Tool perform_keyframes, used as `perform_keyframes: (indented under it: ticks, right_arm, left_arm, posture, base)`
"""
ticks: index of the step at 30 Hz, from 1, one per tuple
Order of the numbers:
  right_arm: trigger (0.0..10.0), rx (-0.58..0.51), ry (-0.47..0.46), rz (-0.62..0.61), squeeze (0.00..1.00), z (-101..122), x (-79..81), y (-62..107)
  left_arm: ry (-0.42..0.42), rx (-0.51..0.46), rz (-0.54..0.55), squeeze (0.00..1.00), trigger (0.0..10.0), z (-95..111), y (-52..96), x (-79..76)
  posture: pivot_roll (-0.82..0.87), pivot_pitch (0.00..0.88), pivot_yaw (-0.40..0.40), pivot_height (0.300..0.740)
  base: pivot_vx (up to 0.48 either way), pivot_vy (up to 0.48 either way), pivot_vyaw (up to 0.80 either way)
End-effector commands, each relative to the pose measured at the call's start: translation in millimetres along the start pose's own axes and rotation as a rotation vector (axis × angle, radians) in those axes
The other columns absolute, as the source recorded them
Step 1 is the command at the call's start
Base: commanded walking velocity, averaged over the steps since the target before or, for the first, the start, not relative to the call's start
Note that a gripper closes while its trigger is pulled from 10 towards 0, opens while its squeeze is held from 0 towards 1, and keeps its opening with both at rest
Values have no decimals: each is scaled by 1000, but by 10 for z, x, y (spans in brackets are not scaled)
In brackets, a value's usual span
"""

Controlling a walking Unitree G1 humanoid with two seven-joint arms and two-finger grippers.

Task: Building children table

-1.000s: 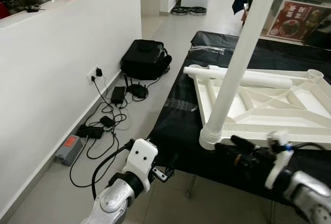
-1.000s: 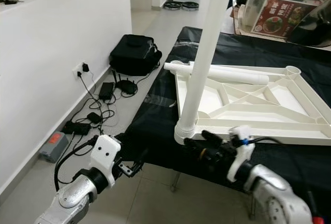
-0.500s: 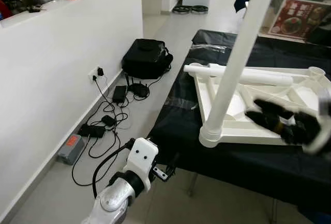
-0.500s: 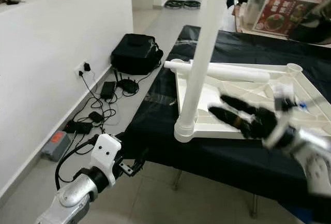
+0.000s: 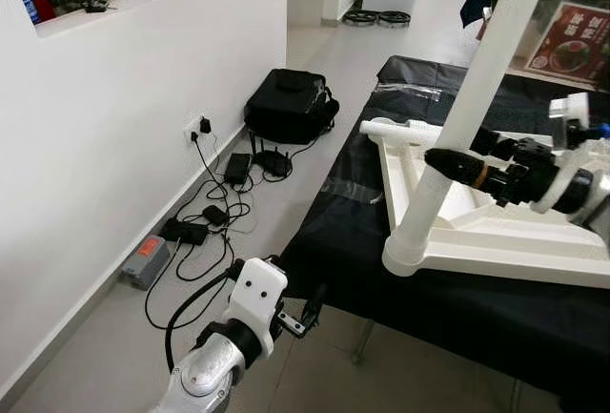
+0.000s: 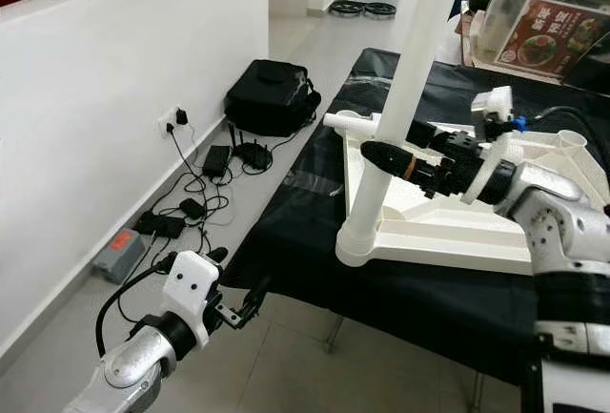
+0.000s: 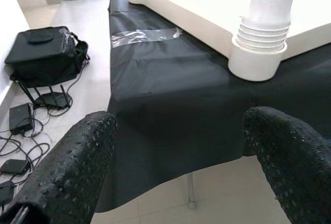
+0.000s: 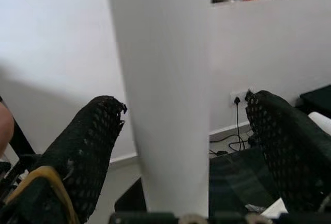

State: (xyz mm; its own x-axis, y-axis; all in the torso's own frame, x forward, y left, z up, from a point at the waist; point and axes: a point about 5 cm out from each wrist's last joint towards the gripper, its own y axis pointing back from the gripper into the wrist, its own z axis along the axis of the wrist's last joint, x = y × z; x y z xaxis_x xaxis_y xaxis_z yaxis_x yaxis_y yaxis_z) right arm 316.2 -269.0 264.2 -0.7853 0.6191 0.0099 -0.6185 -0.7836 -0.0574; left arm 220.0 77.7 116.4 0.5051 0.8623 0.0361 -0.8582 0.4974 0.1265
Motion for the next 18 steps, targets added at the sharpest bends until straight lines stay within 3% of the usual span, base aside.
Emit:
perform_keyframes:
  ticks: [1, 10, 11, 13, 14, 15, 18]
  right_arm:
    - [10000, 5, 8, 10, 0, 8, -11, -46]
    - [10000, 16, -15, 28, 0, -57, -84, -400]
    - [4471, 16, -21, 27, 0, -72, -81, -421]
    - [4471, 17, -25, 27, 0, -82, -79, -433]
    - [980, 17, -26, 26, 0, -87, -81, -438]
    - [0, 19, -33, 30, 0, -101, -76, -438]
    - [0, 36, -31, 16, 0, -140, -95, -422]
  left_arm:
    - [-2, 3, -5, 0, 10000, 8, 10, -22]
    - [0, 4, -2, 0, 10000, 13, 33, -50]
    - [0, 4, -1, 0, 10000, 12, 37, -53]
    - [0, 4, -1, 0, 10000, 11, 38, -57]
    - [1, 4, -1, 0, 10000, 13, 39, -59]
    - [1, 3, -1, 0, 10000, 13, 39, -61]
    - [5, 6, -2, 0, 10000, 11, 36, -63]
  posture:
    - [128, 99, -59, 740]
    - [140, 108, -75, 740]
    - [140, 110, -73, 740]
    - [139, 107, -76, 740]
    - [139, 107, -78, 740]
    - [141, 109, -79, 740]
    - [133, 107, -78, 740]
  base:
    - [0, 0, 0]
    - [0, 0, 0]
    - [0, 0, 0]
    - [0, 0, 0]
    - [0, 0, 0]
    - [0, 0, 0]
    - [0, 0, 0]
